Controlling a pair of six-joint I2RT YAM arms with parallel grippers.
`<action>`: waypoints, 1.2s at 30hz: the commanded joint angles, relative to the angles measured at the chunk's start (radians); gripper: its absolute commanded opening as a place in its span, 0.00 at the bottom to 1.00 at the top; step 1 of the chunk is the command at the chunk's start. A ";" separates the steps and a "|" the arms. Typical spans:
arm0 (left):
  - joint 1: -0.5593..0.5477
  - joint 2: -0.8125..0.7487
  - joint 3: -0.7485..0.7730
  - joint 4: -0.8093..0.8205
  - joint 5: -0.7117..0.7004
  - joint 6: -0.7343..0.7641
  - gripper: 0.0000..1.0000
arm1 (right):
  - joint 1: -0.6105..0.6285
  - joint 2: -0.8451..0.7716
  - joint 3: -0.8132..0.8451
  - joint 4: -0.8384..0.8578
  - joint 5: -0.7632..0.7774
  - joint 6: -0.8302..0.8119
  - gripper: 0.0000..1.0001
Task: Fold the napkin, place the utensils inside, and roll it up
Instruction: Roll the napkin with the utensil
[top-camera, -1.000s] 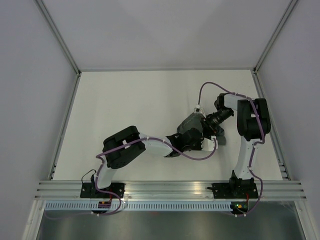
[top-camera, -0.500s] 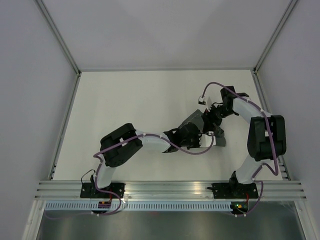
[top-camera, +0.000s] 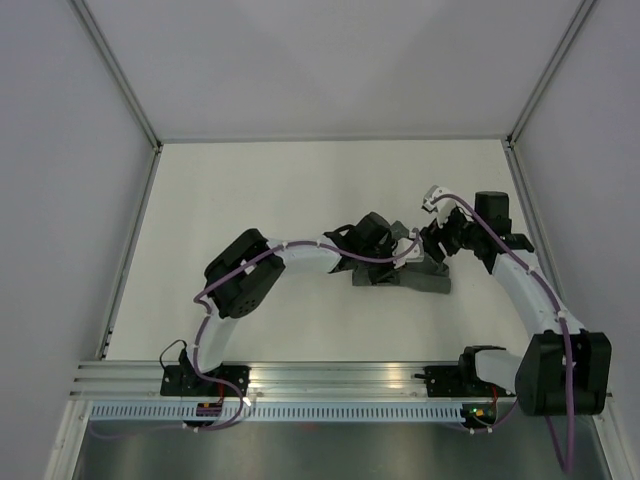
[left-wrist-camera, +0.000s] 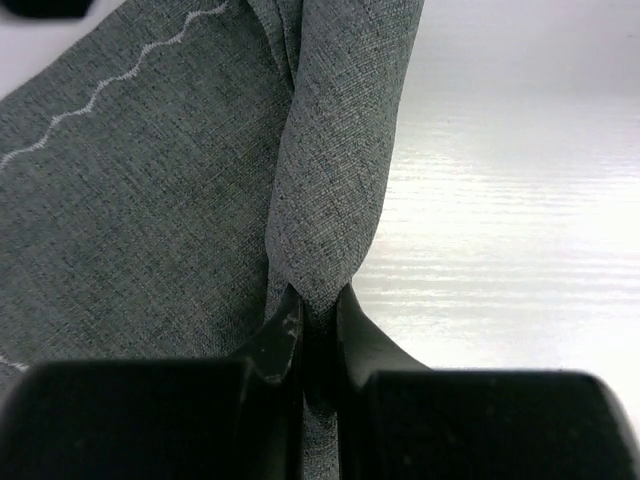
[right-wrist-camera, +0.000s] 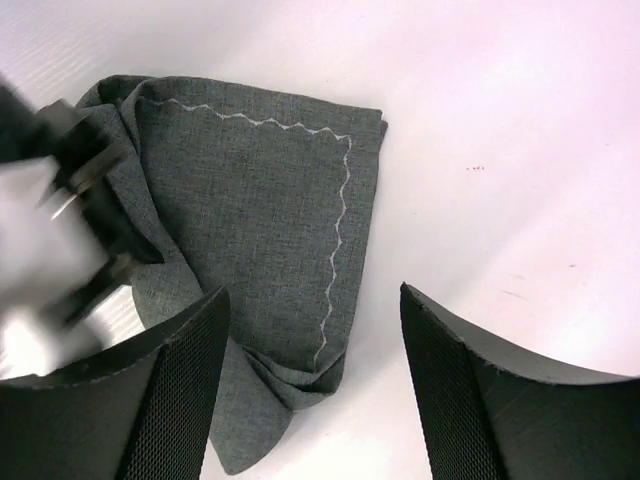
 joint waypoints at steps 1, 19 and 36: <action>0.049 0.109 0.007 -0.255 0.214 -0.110 0.02 | 0.001 -0.095 -0.112 0.107 -0.004 -0.010 0.75; 0.135 0.323 0.288 -0.538 0.440 -0.192 0.06 | 0.323 -0.188 -0.360 0.121 0.172 -0.182 0.75; 0.140 0.381 0.420 -0.631 0.405 -0.321 0.12 | 0.429 -0.079 -0.379 0.220 0.261 -0.151 0.48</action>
